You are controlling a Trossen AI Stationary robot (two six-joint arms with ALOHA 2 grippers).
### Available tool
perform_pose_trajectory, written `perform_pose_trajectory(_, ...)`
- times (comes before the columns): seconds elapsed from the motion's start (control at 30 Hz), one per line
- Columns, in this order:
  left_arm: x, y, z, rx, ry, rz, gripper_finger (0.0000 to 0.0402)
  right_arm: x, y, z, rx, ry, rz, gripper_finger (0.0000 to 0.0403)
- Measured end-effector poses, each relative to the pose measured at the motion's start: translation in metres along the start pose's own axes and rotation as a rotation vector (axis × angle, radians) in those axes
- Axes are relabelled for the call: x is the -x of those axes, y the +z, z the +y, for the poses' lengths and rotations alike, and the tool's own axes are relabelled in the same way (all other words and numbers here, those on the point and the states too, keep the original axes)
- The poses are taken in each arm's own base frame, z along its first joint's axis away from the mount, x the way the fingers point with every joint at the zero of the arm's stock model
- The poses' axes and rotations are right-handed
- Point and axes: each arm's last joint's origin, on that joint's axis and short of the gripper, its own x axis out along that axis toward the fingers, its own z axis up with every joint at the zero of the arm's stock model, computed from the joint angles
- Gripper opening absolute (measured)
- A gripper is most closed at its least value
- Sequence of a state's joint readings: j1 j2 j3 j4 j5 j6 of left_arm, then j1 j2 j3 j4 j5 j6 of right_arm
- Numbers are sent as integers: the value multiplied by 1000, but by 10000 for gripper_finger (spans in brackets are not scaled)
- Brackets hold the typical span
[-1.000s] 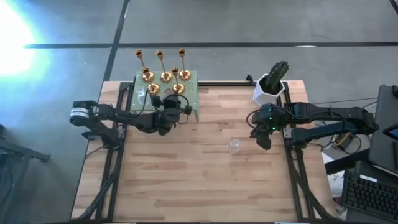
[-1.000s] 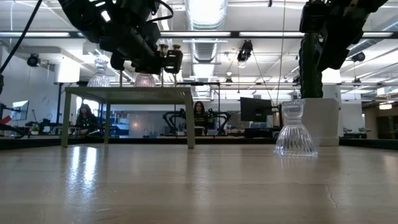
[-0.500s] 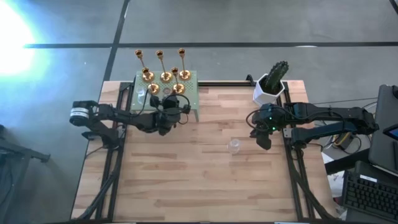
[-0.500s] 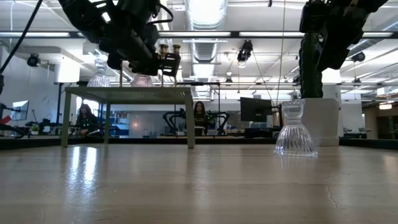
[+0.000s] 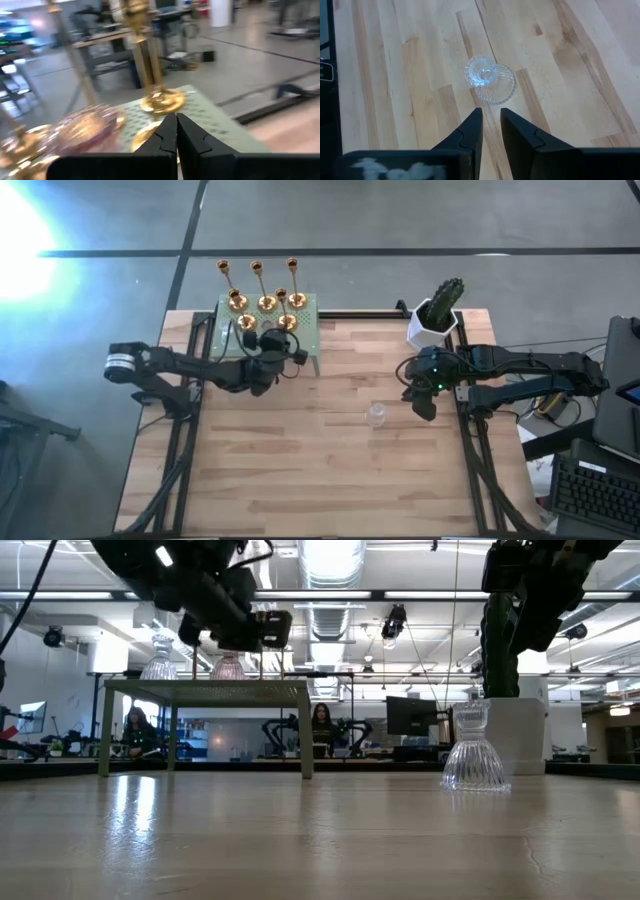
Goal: Pick & Place candle stick holders
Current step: Put the transparent glass candle holder on the shelf
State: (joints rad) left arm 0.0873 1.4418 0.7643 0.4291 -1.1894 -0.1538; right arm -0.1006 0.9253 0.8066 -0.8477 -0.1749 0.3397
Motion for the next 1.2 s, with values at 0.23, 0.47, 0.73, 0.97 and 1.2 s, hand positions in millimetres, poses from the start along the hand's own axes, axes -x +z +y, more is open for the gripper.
perform_pose_trajectory(0.23,14,29,4,-39,-243,-64,2,0,2,1,6,6,-20,66)
perform_pose_trajectory(0.47,41,60,17,7,-762,-196,2,-1,11,4,18,33,-99,68)
perform_pose_trajectory(0.73,70,65,44,92,-1208,-249,17,-12,23,4,14,-19,-17,83)
perform_pose_trajectory(0.97,82,63,60,141,-1424,-233,32,-28,43,8,57,-68,134,122)
perform_pose_trajectory(1.2,88,70,71,159,-1475,-259,96,-53,59,9,83,-90,237,172)
